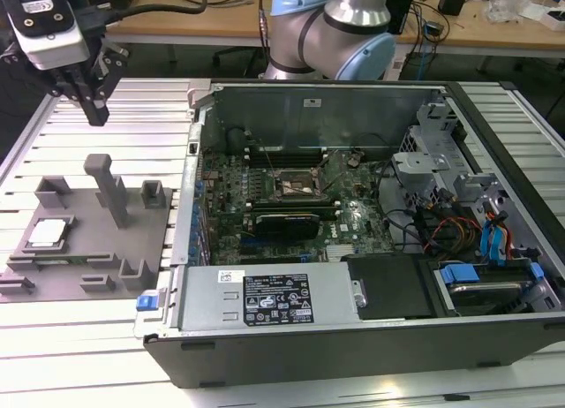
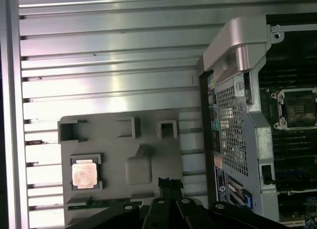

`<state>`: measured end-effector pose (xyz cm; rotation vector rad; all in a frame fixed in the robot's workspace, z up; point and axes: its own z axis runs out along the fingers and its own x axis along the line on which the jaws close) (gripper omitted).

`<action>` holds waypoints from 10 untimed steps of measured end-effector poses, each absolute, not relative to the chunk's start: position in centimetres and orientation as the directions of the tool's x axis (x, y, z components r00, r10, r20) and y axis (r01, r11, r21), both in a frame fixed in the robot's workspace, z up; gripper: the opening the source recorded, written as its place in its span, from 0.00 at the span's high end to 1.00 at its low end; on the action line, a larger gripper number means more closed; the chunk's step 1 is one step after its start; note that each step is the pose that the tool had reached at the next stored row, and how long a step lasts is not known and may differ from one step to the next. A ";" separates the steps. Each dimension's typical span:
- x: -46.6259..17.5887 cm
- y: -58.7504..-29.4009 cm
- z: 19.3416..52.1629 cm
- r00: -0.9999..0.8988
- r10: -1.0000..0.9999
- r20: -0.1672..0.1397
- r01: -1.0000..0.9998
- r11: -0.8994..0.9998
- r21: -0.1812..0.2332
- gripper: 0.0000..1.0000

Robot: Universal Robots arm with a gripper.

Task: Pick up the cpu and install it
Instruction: 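Reach for the cpu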

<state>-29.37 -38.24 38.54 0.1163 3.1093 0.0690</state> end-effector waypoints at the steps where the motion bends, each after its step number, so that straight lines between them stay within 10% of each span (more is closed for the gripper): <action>1: -29.6 -38.2 38.5 -0.997 0.075 -0.028 0.074 0.996 0.045 0.89; 10: -31.4 -38.2 38.2 -0.997 0.075 -0.028 0.074 0.996 0.045 0.89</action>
